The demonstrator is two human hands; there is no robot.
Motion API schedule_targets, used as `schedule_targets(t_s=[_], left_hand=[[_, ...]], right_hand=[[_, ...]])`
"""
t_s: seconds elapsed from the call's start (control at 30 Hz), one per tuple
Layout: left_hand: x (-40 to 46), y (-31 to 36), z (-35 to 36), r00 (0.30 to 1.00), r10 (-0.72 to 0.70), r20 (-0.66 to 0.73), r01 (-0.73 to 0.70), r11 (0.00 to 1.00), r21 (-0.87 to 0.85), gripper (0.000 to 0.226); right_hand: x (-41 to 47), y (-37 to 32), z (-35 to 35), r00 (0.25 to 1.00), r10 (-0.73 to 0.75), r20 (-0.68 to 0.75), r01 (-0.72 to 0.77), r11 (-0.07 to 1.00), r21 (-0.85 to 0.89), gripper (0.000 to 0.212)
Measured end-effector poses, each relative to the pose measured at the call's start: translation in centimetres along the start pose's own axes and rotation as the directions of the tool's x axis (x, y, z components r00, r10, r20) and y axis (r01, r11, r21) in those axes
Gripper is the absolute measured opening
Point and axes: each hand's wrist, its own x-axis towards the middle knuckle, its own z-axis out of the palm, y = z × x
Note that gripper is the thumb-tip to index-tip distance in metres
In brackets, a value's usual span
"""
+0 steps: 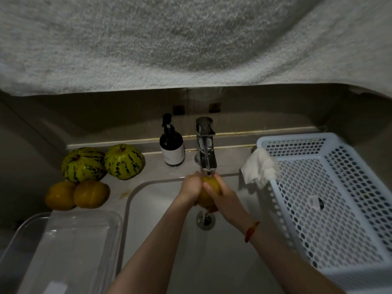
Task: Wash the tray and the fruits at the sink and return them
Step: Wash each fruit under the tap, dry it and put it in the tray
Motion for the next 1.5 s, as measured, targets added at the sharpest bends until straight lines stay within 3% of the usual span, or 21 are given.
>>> schedule_targets(t_s=[0.07,0.13,0.17,0.27,0.33,0.4,0.43,0.5,0.6,0.7,0.77,0.83,0.93,1.07,1.17,1.27,1.33,1.4,1.5], left_hand=[[-0.3,0.2,0.8,0.998,-0.031,0.049,0.032,0.999,-0.021,0.027],[-0.8,-0.1,1.7,0.996,-0.024,0.081,0.026,0.999,-0.019,0.033],[-1.0,-0.6,1.9,0.993,0.028,0.112,-0.024,0.999,-0.038,0.037],[-1.8,-2.4,1.6,0.959,0.235,0.161,-0.219,0.969,-0.111,0.036],[-2.0,-3.3,0.7,0.936,0.317,0.154,-0.31,0.948,-0.067,0.039],[-2.2,-3.6,0.3,0.897,0.408,0.172,-0.396,0.913,-0.102,0.032],[-2.4,-3.6,0.2,0.887,0.434,0.154,-0.416,0.899,-0.135,0.027],[-2.3,-3.1,0.0,0.922,0.383,0.056,-0.367,0.911,-0.189,0.018],[-1.0,-2.3,-0.5,0.983,0.169,-0.069,-0.176,0.978,-0.111,0.036],[-0.5,-1.9,-1.2,1.0,-0.023,0.005,0.023,0.993,-0.118,0.051],[-0.3,-2.0,-1.2,0.996,-0.064,0.061,0.069,0.993,-0.091,0.058],[-0.1,-2.3,-0.8,0.993,-0.106,0.051,0.108,0.994,-0.032,0.062],[-0.7,-2.4,-0.2,0.991,-0.136,-0.006,0.135,0.989,-0.051,0.059],[-1.7,-3.4,0.2,0.993,0.034,-0.112,-0.043,0.996,-0.075,0.051],[-1.9,-4.1,0.2,0.969,0.211,-0.124,-0.216,0.976,-0.023,0.032],[-2.1,-3.5,-0.1,0.951,0.305,-0.051,-0.307,0.95,-0.053,0.032],[-2.0,-3.0,-0.1,0.961,0.277,-0.013,-0.278,0.959,-0.063,0.029],[-1.9,-2.7,0.0,0.965,0.258,-0.043,-0.26,0.963,-0.064,0.019],[-1.4,-2.1,-0.2,0.962,0.252,-0.109,-0.259,0.964,-0.059,0.024]], right_hand=[[0.4,-0.4,0.1,0.975,0.196,-0.109,-0.173,0.967,0.187,0.02],[1.3,-1.4,0.3,0.861,0.505,-0.059,-0.401,0.746,0.532,0.024],[1.7,-1.7,0.2,0.81,0.587,-0.007,-0.464,0.648,0.603,0.03],[2.3,-2.1,-0.5,0.766,0.616,0.187,-0.585,0.546,0.6,0.043],[2.2,-2.3,-0.3,0.748,0.589,0.304,-0.633,0.499,0.592,0.046],[2.2,-2.3,0.5,0.774,0.596,0.215,-0.588,0.55,0.593,0.046],[2.1,-2.2,1.1,0.827,0.558,0.066,-0.504,0.685,0.527,0.043],[1.4,-1.7,1.8,0.959,0.253,-0.131,-0.22,0.95,0.223,0.035],[0.5,0.3,1.6,0.992,-0.126,0.002,0.126,0.991,-0.054,0.036],[0.5,1.6,0.9,0.94,-0.318,0.124,0.338,0.92,-0.199,0.046],[0.7,1.1,0.6,0.966,-0.247,0.075,0.253,0.964,-0.083,0.041],[1.1,0.2,0.5,0.999,-0.041,0.014,0.04,0.995,0.087,0.036],[1.9,-1.2,0.7,0.967,0.253,0.004,-0.251,0.958,0.141,0.034],[3.4,-2.0,1.1,0.856,0.511,-0.072,-0.511,0.859,0.028,0.035],[3.8,-2.2,1.4,0.803,0.596,0.008,-0.586,0.788,0.19,0.038],[3.2,-1.7,2.1,0.758,0.634,0.155,-0.61,0.603,0.514,0.051],[2.9,-1.0,2.5,0.785,0.596,0.172,-0.55,0.54,0.637,0.053],[2.0,-0.8,2.5,0.869,0.463,0.175,-0.457,0.612,0.646,0.045],[0.3,-0.4,1.7,0.977,0.119,0.178,-0.188,0.876,0.444,0.045]])
